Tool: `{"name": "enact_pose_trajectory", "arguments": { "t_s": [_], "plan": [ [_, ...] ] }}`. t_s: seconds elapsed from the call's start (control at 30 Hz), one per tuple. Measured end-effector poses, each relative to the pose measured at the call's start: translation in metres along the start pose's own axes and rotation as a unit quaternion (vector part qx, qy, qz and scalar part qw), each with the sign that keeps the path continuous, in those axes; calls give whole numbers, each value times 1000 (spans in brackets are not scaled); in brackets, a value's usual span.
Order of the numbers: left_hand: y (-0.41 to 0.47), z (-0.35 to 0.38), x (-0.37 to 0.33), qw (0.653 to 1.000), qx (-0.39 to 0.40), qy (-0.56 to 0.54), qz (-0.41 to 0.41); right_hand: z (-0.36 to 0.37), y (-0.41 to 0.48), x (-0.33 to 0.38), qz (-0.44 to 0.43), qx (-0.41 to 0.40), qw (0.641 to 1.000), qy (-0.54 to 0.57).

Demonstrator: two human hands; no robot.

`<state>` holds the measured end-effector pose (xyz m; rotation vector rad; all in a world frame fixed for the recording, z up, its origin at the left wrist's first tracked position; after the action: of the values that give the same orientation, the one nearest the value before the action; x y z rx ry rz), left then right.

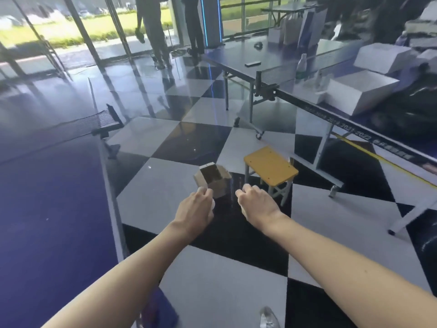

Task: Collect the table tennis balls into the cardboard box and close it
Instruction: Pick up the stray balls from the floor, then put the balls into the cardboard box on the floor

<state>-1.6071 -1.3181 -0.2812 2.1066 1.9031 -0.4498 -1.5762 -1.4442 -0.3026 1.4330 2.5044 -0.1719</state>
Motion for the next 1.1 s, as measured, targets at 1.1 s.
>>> {"name": "enact_pose_trajectory", "arguments": {
  "t_s": [1.1],
  "plan": [
    [559, 101, 311, 982, 69, -60, -164, 270, 611, -84, -104, 104, 989, 1]
  ]
}}
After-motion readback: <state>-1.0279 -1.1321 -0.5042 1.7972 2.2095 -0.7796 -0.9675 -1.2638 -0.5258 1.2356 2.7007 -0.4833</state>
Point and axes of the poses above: each hand's wrist, its own y-axis towards the middle knuckle, its own z-axis out of the palm, x = y × z, the point moved 8 cm from there along y, towards the middle knuckle, and after that the axes turned 14 degrees about -y, right-handed, at the moved point
